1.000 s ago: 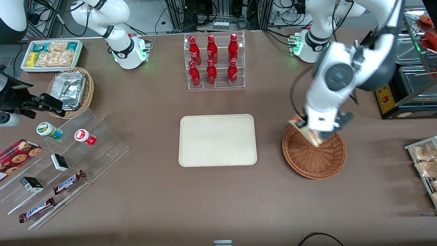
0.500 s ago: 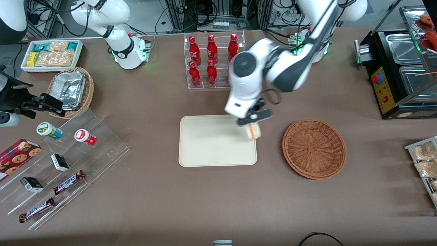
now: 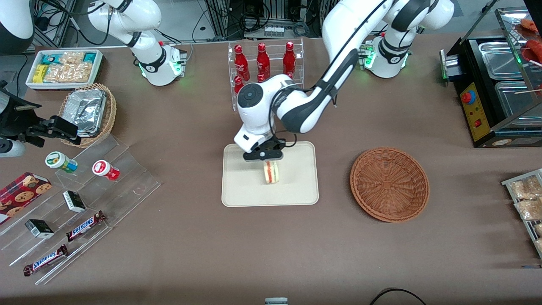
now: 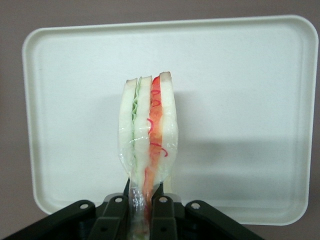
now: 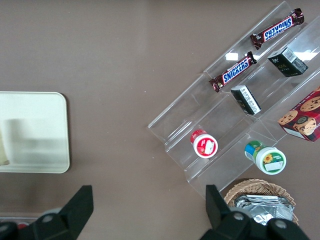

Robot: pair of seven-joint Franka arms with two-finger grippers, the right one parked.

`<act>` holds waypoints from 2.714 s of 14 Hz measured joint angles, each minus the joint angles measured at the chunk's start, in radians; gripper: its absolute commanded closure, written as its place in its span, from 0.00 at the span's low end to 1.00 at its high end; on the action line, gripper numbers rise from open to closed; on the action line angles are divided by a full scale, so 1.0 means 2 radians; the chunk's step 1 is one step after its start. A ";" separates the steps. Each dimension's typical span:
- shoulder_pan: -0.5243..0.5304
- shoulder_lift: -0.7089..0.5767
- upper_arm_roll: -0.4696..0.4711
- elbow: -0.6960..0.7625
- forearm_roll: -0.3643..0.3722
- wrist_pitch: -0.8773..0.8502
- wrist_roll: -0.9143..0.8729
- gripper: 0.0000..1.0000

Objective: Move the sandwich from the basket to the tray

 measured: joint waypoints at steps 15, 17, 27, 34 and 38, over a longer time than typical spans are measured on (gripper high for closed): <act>0.001 0.024 0.010 0.021 0.029 0.026 -0.007 0.00; 0.007 -0.005 0.011 0.031 0.014 -0.016 -0.021 0.00; 0.159 -0.244 0.018 0.006 -0.042 -0.271 0.045 0.00; 0.340 -0.391 0.024 -0.101 -0.103 -0.318 0.318 0.00; 0.356 -0.406 0.076 -0.109 -0.131 -0.328 0.398 0.00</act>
